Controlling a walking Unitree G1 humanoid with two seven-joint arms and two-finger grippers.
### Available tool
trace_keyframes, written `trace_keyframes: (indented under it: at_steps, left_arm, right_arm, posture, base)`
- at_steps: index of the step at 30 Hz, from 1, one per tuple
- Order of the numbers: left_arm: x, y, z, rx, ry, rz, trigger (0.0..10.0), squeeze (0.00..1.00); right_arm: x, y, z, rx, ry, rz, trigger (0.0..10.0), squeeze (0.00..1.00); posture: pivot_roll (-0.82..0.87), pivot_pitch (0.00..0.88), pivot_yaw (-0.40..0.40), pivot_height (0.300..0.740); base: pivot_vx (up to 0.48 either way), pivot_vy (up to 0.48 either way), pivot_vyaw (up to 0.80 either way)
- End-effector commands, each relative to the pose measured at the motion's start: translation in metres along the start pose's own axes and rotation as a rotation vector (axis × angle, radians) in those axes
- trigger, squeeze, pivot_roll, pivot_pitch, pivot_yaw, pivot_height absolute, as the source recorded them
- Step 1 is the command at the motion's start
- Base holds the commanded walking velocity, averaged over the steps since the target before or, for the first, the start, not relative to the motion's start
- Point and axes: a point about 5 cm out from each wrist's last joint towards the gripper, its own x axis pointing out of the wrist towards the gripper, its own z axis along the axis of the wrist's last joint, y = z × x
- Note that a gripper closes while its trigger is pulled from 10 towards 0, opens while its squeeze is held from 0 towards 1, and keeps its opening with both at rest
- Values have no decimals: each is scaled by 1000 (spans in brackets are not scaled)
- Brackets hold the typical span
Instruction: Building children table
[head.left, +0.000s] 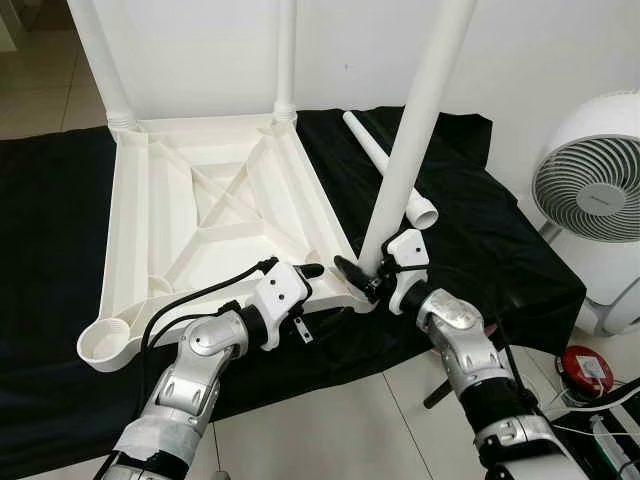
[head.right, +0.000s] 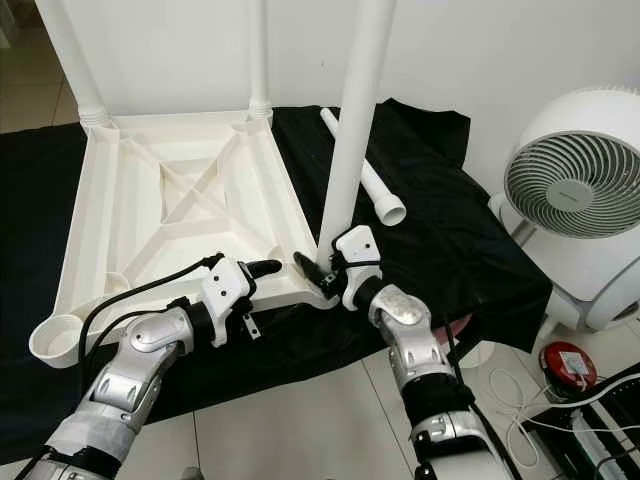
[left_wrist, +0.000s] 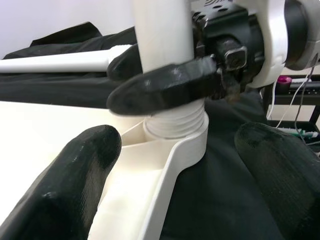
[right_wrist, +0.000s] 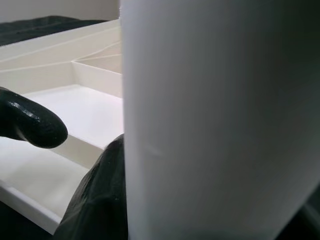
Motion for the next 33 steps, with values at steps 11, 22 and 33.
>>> trace_keyframes:
  at_steps: [11,22,33]
  left_arm:
    - [0,3,-1,-42,33,160,10000,0]
    - [-8,17,-6,-103,71,249,10000,0]
    - [-6,19,-3,-95,79,241,10000,0]
  right_arm:
    - [-2,-4,-12,-11,49,-52,10000,0]
    - [1,19,-17,117,72,-534,10000,0]
    - [5,31,-10,179,10,-532,10000,1000]
  posture:
    - [1,0,-77,740]
    - [-8,0,-54,740]
    - [-17,0,-49,740]
  base:
    - [0,0,0]
    - [0,0,0]
    - [0,0,0]
